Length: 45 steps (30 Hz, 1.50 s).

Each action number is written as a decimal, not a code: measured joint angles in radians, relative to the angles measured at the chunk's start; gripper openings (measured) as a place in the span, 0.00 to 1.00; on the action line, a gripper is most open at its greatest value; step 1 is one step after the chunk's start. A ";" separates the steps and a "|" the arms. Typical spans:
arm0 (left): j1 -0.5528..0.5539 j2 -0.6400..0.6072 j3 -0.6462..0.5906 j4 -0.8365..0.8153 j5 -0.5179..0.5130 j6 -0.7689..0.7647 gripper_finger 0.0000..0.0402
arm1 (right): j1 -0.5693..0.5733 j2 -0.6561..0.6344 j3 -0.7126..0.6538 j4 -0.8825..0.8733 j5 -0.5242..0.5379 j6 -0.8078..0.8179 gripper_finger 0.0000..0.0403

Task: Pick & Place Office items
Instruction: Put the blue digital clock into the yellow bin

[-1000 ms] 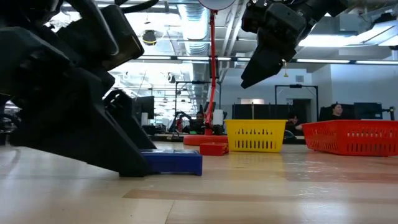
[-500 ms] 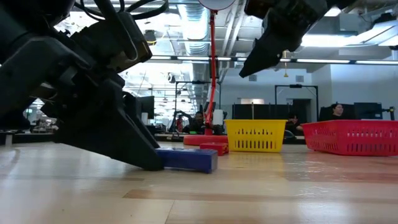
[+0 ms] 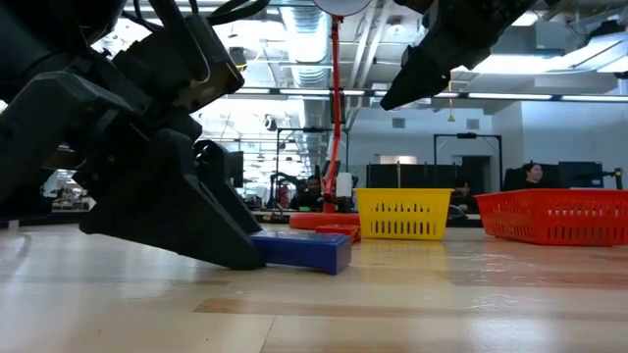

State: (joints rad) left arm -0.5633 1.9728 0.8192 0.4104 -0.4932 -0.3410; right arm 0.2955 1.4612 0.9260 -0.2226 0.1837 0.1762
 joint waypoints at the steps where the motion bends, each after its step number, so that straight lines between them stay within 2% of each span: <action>1: 0.002 0.000 0.000 0.001 0.003 0.005 0.50 | 0.000 0.000 0.000 0.000 0.000 0.003 0.57; 9: 0.015 0.000 0.001 0.001 0.012 0.028 0.47 | 0.000 0.000 0.000 0.000 0.000 0.034 0.57; 14: 0.025 -0.003 0.001 -0.005 0.099 0.035 0.48 | 0.000 0.000 0.000 0.000 0.000 0.034 0.57; 22: 0.040 -0.001 0.001 0.016 0.120 0.075 0.50 | 0.000 0.000 0.000 0.000 0.000 0.035 0.57; 26: 0.050 -0.001 0.001 0.018 0.139 0.075 0.55 | 0.000 0.000 0.000 0.000 0.000 0.035 0.57; 32: 0.063 -0.002 0.001 0.020 0.160 0.107 0.69 | 0.000 0.000 0.000 0.000 0.000 0.036 0.57; 36: 0.075 -0.005 0.001 0.018 0.166 0.103 0.73 | -0.001 0.000 0.000 0.000 0.000 0.038 0.57; 38: 0.085 -0.005 0.001 0.020 0.195 0.135 0.73 | -0.002 0.000 0.000 0.000 0.000 0.037 0.57; 40: 0.102 -0.005 0.001 0.026 0.268 0.195 0.72 | -0.002 0.000 0.000 0.000 0.000 0.037 0.57; 45: 0.133 -0.005 0.001 0.037 0.349 0.260 0.62 | -0.002 0.000 0.000 0.001 0.000 0.041 0.57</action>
State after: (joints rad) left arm -0.4301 1.9678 0.8206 0.4470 -0.1445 -0.0814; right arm 0.2939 1.4612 0.9260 -0.2214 0.1841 0.2168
